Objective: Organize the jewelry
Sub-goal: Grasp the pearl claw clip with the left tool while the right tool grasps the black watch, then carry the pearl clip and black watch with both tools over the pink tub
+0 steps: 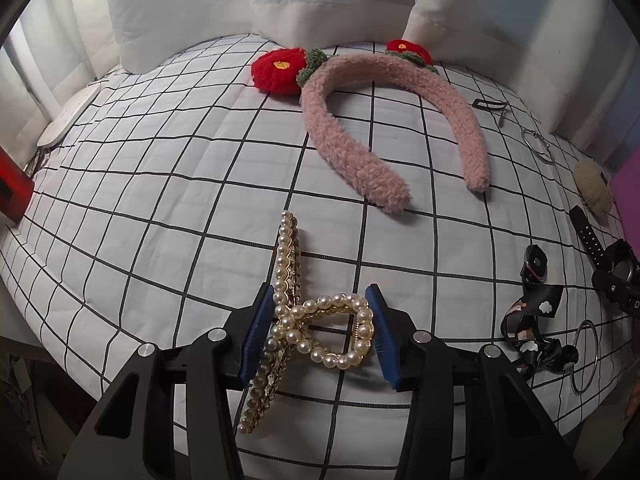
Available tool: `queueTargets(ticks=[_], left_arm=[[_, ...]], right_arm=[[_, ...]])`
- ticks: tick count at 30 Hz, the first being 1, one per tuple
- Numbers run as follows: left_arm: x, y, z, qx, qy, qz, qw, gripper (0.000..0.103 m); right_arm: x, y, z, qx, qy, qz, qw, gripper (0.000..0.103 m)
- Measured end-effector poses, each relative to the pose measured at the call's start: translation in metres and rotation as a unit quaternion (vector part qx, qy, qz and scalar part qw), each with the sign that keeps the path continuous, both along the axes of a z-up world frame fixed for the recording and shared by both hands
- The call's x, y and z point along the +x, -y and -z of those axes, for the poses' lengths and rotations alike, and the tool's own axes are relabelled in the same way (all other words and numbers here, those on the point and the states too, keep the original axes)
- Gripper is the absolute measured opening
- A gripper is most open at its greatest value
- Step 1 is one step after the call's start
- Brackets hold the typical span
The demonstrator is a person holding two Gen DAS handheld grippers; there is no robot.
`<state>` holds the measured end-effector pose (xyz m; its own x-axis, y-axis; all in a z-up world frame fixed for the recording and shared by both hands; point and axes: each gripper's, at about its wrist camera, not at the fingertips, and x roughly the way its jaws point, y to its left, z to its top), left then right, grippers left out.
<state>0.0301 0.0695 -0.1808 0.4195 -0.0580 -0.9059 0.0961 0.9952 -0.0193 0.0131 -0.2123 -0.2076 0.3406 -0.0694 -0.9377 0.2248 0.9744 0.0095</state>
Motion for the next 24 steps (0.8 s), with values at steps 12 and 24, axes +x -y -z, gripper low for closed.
queueTargets(ticks=[12, 24], left_arm=[[-0.008, 0.004, -0.031, -0.023, 0.018, 0.021, 0.9994, 0.041], [-0.011, 0.031, -0.1, -0.056, 0.067, 0.069, 0.9938, 0.041]], right_arm=[[-0.015, 0.015, -0.015, 0.042, 0.014, 0.009, 0.999, 0.07], [-0.031, 0.012, -0.094, 0.049, 0.085, 0.01, 0.995, 0.07]])
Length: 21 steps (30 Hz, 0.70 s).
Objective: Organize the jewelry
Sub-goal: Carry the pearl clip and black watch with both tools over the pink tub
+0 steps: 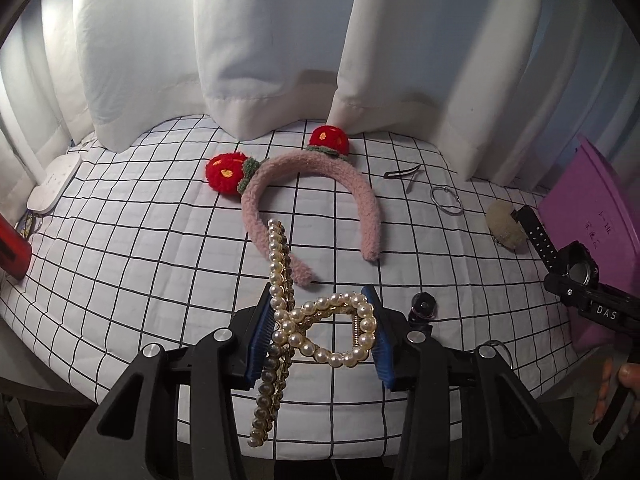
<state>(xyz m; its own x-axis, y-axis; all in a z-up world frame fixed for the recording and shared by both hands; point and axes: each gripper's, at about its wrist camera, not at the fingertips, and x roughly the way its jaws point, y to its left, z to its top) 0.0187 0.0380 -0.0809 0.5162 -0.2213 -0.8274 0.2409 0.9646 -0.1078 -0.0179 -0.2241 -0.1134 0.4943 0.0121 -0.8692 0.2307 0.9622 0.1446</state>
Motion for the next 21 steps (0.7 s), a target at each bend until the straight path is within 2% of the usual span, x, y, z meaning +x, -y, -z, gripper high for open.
queueTargets(ticks=[6, 12, 16, 21], left_arm=[[-0.001, 0.034, -0.039, -0.014, 0.035, 0.05, 0.998, 0.041], [-0.003, 0.079, -0.073, -0.036, 0.066, 0.114, 0.9906, 0.042], [-0.005, 0.119, -0.093, -0.056, 0.083, 0.161, 0.9819, 0.042], [-0.017, 0.175, -0.113, -0.07, 0.107, 0.223, 0.9664, 0.042]], right_arm=[[-0.014, 0.003, -0.049, -0.005, 0.051, 0.01, 0.999, 0.07], [-0.037, 0.025, -0.088, -0.017, 0.095, 0.044, 0.994, 0.07], [-0.059, 0.047, -0.111, -0.027, 0.117, 0.074, 0.99, 0.07], [-0.093, 0.091, -0.132, -0.044, 0.133, 0.129, 0.982, 0.07]])
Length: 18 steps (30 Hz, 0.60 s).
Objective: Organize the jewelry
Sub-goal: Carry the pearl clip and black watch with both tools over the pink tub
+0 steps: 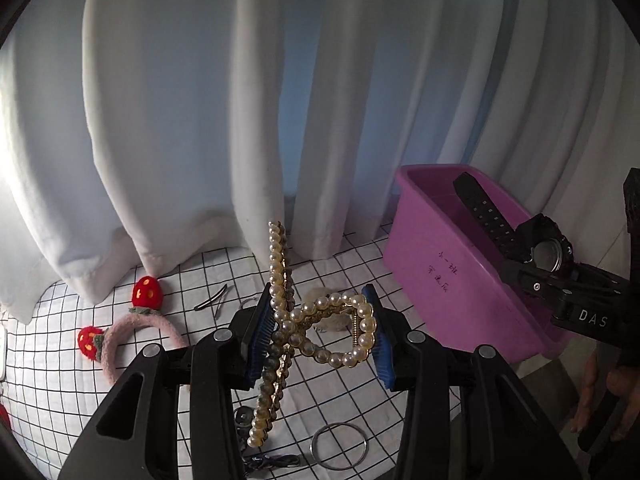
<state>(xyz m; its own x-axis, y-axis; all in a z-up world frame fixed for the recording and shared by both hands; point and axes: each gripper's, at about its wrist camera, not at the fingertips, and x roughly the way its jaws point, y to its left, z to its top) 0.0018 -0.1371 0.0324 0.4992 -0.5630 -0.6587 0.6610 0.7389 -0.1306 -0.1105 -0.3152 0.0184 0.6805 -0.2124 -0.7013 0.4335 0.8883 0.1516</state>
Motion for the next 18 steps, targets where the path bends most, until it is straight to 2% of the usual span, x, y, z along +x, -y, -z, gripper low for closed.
queueTargets(ticks=[5, 9, 18], left_arm=[[-0.015, 0.062, -0.012, -0.009, 0.01, 0.058, 0.9983, 0.042], [-0.027, 0.112, -0.014, -0.012, 0.01, 0.097, 0.9952, 0.042], [-0.052, 0.192, -0.011, -0.003, 0.013, 0.148, 0.9889, 0.042]], right_arm=[[-0.037, 0.051, -0.01, 0.001, 0.006, 0.056, 0.998, 0.07], [-0.059, 0.086, -0.006, 0.004, 0.001, 0.088, 0.996, 0.07], [-0.09, 0.132, 0.016, 0.027, -0.007, 0.118, 0.993, 0.07]])
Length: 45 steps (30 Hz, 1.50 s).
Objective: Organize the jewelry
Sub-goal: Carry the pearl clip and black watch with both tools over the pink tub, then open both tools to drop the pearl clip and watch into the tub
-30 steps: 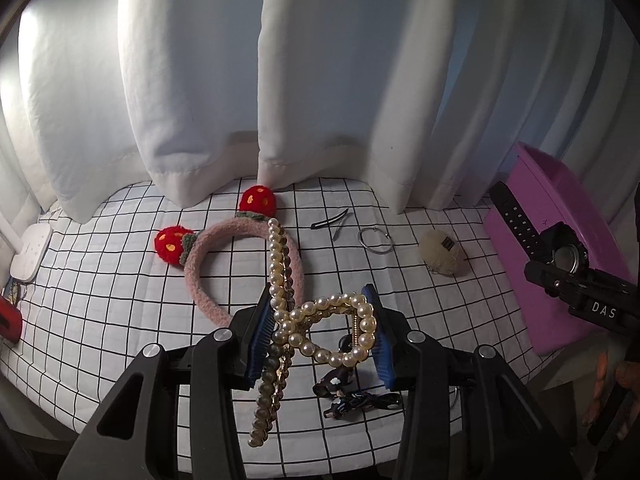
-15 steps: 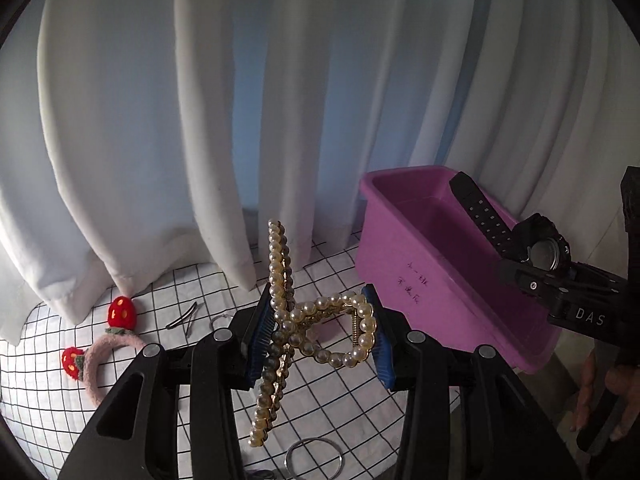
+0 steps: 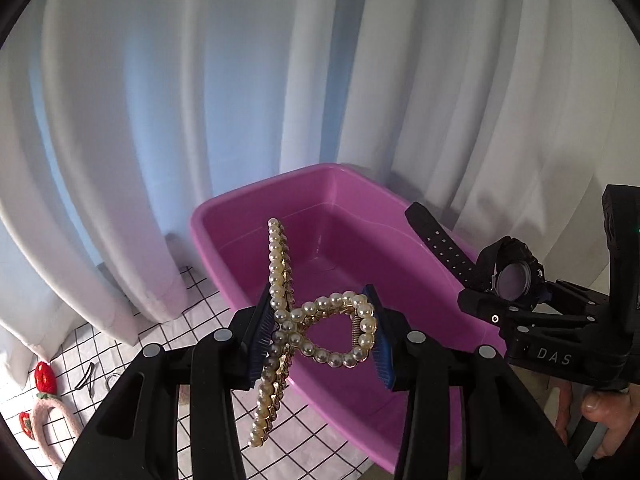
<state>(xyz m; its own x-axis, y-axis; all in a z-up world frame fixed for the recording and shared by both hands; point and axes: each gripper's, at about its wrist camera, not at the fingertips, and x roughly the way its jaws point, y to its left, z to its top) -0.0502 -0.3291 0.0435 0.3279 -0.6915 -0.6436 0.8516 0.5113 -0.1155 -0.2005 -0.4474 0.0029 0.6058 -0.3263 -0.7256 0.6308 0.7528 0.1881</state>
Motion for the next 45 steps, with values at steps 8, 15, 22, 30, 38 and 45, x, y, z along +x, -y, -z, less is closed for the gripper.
queueTargets(ticks=[8, 15, 22, 30, 38, 45], left_arm=[[0.003, 0.038, 0.024, 0.022, -0.021, -0.003, 0.9995, 0.042], [0.012, 0.052, 0.042, 0.037, -0.03, -0.019, 0.9987, 0.042], [0.019, 0.061, 0.048, 0.049, -0.034, -0.03, 0.9978, 0.042], [0.022, 0.064, 0.057, 0.058, -0.041, -0.033, 0.9969, 0.043], [0.026, 0.053, 0.051, 0.037, -0.035, -0.058, 0.997, 0.083], [0.03, 0.048, 0.05, 0.041, -0.04, -0.066, 0.9962, 0.084]], right_arm=[[0.007, 0.029, 0.023, 0.026, -0.007, 0.001, 1.0, 0.07], [0.016, 0.034, 0.041, 0.025, -0.036, -0.013, 0.999, 0.07], [0.026, 0.036, 0.046, 0.029, -0.042, -0.023, 0.998, 0.07], [0.041, 0.041, 0.057, 0.032, -0.053, -0.024, 0.998, 0.07], [0.056, 0.044, 0.064, 0.043, -0.073, -0.03, 0.996, 0.071], [0.058, 0.044, 0.068, 0.041, -0.08, -0.026, 0.996, 0.071]])
